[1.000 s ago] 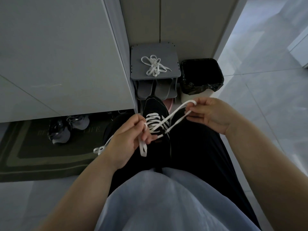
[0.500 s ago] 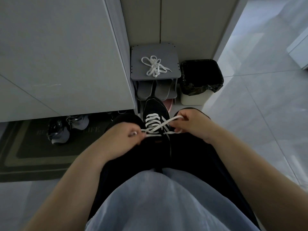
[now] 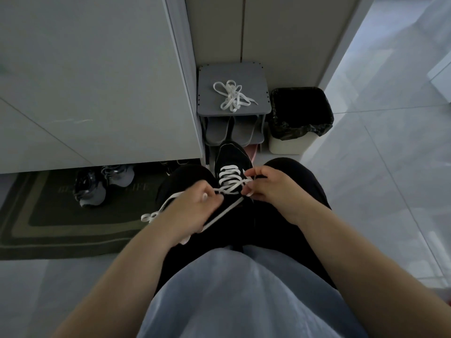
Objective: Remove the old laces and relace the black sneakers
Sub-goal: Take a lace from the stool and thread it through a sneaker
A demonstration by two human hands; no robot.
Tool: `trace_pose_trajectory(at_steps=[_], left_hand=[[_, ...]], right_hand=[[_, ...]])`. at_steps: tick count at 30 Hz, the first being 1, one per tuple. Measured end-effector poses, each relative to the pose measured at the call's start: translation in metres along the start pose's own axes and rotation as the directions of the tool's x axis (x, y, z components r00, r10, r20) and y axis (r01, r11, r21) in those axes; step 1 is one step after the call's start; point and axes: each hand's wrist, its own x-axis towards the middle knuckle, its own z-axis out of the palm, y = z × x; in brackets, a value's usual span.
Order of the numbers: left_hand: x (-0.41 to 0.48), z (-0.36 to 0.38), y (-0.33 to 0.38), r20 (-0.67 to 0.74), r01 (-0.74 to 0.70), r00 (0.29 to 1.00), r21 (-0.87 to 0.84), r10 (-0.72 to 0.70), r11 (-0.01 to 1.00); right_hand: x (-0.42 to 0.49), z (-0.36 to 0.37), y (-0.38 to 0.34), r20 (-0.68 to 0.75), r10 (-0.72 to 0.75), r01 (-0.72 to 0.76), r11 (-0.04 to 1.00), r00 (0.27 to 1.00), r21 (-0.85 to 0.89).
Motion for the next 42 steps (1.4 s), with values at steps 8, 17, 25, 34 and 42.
trace_pose_trajectory(at_steps=[8, 17, 25, 34, 42], left_hand=[[0.012, 0.013, 0.001, 0.052, -0.094, 0.996, 0.617, 0.079, 0.781], [-0.023, -0.044, 0.029, -0.027, -0.109, 0.99, 0.476, 0.139, 0.872], [-0.006, -0.031, 0.017, 0.109, -0.18, 0.984, 0.566, 0.143, 0.805], [0.027, -0.049, -0.001, -0.021, -0.149, 0.984, 0.463, 0.179, 0.874], [0.008, -0.058, 0.049, 0.232, -0.094, 0.939, -0.538, 0.254, 0.838]], right_hand=[[0.005, 0.001, -0.006, -0.035, -0.087, 0.077, 0.969, 0.996, -0.235], [-0.002, 0.009, 0.011, 0.057, -0.362, 0.316, 0.712, 0.93, -0.628], [-0.02, 0.014, 0.017, 0.397, -0.428, 0.567, 0.415, 0.812, -0.712], [-0.036, -0.015, 0.009, 0.304, -0.381, 0.48, 0.559, 0.873, -0.676], [-0.03, 0.06, -0.041, 0.278, -0.358, 0.38, 0.924, 0.891, -0.028]])
